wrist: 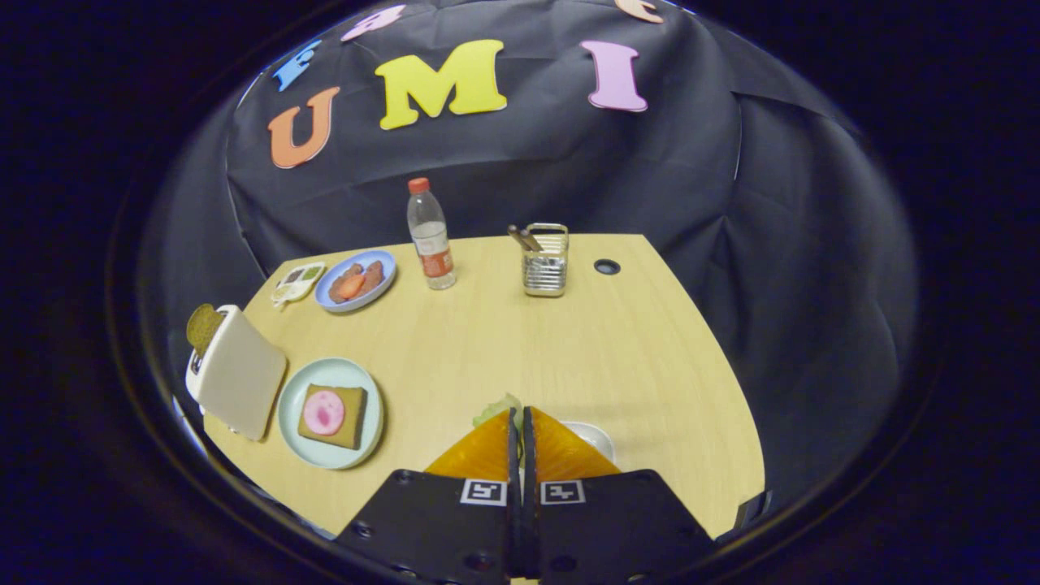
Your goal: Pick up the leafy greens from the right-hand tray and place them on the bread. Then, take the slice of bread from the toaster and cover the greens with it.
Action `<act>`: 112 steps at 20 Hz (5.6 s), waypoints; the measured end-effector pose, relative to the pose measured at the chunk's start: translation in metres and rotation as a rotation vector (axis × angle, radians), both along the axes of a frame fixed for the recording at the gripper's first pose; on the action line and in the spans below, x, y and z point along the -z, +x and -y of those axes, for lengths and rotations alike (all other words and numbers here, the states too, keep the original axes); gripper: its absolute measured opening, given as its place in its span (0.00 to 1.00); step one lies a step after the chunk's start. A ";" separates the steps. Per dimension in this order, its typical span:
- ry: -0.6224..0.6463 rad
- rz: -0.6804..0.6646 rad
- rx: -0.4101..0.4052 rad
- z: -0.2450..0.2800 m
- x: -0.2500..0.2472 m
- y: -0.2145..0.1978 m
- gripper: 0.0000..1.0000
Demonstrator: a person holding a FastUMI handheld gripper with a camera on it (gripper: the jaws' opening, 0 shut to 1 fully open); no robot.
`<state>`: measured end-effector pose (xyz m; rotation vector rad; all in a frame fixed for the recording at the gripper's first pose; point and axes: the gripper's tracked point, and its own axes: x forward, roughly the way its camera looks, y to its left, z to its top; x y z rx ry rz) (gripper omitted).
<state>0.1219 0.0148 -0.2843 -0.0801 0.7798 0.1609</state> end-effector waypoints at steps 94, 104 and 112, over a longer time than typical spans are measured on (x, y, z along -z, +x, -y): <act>-0.086 0.066 -0.216 -0.448 -0.019 -0.059 0.18; 0.157 0.119 -0.208 -0.420 -0.107 -0.067 0.18; 0.154 0.112 -0.101 -0.333 -0.094 -0.043 0.18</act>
